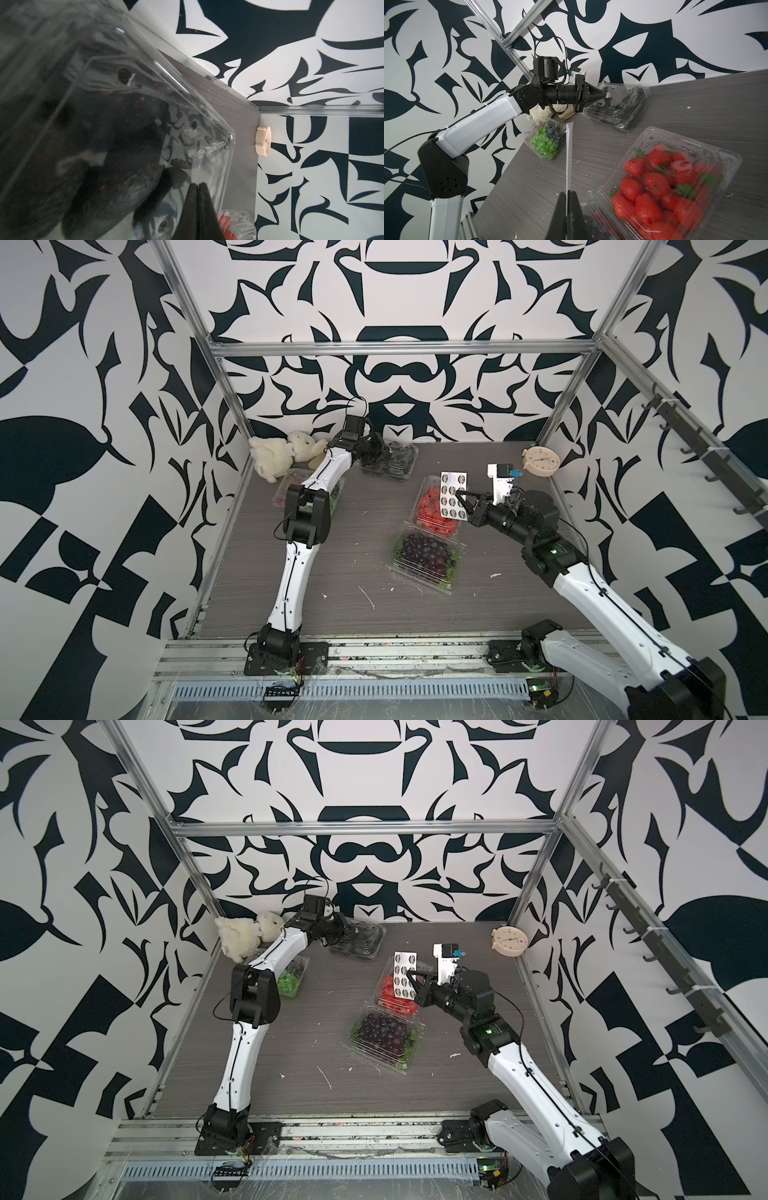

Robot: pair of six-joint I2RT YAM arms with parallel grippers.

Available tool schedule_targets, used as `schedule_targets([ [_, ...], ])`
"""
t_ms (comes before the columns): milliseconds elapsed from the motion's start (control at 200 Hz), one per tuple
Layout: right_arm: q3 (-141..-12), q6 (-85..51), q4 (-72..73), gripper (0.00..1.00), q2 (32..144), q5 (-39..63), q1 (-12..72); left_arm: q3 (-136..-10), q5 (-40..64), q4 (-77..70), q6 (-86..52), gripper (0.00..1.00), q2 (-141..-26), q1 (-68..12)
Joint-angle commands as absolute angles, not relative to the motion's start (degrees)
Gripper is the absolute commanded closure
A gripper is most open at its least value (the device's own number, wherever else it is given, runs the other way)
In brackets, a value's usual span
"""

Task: Label fruit boxes
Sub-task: Stick the label on the fruit box.

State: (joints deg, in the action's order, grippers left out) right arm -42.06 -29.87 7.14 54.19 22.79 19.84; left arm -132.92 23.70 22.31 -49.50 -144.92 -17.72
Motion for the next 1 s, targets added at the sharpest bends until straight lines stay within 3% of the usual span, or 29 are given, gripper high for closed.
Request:
schedule_targets([
  [0,-43.73,-29.99,11.05,1.00,53.92,23.82,19.47,-134.80,21.96,24.78,-48.78,1.00,-146.40,-17.49],
  [590,-42.80,-30.76,12.77,1.00,55.02,24.65,18.94,-138.74,16.55,29.20,-46.91,0.98,-149.67,-17.58],
  [680,-42.81,-30.91,12.90,1.00,55.02,24.61,18.90,-138.78,16.21,30.06,-46.45,0.83,-149.74,-17.58],
  [740,-42.80,-30.95,12.93,1.00,55.06,24.70,18.86,-138.70,15.39,30.82,-46.08,0.82,-149.65,-17.61],
  [820,-42.76,-31.03,13.02,1.00,55.11,24.76,18.81,-138.61,14.28,31.59,-45.62,0.72,-149.26,-17.60],
  [995,-42.62,-31.15,13.23,1.00,55.18,24.74,18.72,-138.76,12.79,32.69,-44.62,0.62,-149.02,-17.59],
])
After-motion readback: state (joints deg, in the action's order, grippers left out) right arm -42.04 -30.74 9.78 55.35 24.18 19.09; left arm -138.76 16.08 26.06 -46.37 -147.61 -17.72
